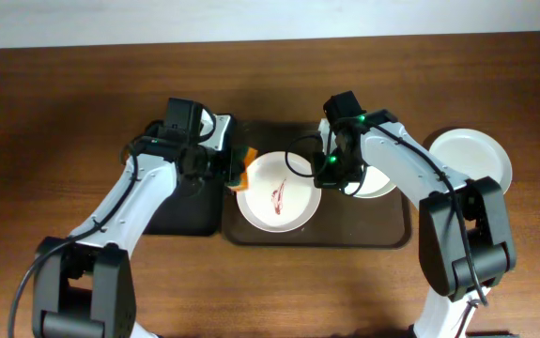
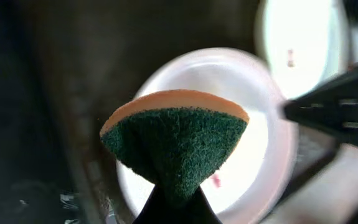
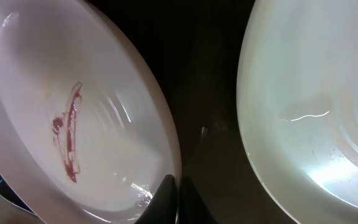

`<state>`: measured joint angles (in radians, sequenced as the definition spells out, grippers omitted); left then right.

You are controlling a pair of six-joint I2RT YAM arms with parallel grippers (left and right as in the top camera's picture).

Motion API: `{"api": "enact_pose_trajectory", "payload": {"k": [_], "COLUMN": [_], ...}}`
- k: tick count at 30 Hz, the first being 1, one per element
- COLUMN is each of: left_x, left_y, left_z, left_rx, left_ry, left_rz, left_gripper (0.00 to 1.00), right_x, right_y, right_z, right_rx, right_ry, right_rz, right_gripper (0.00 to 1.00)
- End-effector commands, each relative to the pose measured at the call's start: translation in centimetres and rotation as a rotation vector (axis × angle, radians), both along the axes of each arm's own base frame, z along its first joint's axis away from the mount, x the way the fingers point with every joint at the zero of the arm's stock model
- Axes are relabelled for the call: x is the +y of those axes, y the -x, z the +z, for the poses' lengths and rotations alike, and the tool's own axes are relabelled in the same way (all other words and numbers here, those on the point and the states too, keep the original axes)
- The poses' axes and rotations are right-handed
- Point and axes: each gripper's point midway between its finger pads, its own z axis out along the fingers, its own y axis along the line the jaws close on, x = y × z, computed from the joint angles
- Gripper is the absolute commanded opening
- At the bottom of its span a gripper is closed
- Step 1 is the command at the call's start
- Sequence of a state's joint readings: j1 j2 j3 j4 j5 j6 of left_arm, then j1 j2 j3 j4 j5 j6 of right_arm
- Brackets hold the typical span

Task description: Clean dirty plates on tray and stack at the side

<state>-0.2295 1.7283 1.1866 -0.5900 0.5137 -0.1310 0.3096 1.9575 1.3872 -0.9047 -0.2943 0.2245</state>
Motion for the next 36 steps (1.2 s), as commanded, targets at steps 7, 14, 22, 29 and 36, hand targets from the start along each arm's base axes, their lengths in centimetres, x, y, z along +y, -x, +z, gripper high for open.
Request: {"api": "enact_pose_trajectory", "payload": {"k": [7,14,22,29,36], "left_x": [-7.1,-9.8,-8.2,-6.7,-6.3], "left_y": [1.5,3.6,3.3,0.2,4.3], "left_z": [-3.0,-6.7,-10.3,-10.6,-11.7], "left_rx": [0.267,0.339,0.269,0.194,0.34], "left_ry": [0.274,0.243,-0.034,-0.086,-0.176], "left_rz": [-0.037,-0.103,-0.026,0.115,0.107], "left_gripper": [0.0,0.0,0.0,0.0,0.0], "right_x": [0.3,0.3,0.3,0.2,0.3], "right_y": [0.2,0.2,0.2,0.3,0.2], "right_z": [0.4,0.4,0.4,0.4,0.4], "right_rx": [-0.011,-0.01,-0.01,-0.007,-0.011], "right_ry": [-0.011,-0.012,-0.011,-0.01,-0.013], "right_rz": [0.014,0.015,0.015,0.014,0.015], "right_gripper": [0.04,0.04,0.04,0.04,0.08]}}
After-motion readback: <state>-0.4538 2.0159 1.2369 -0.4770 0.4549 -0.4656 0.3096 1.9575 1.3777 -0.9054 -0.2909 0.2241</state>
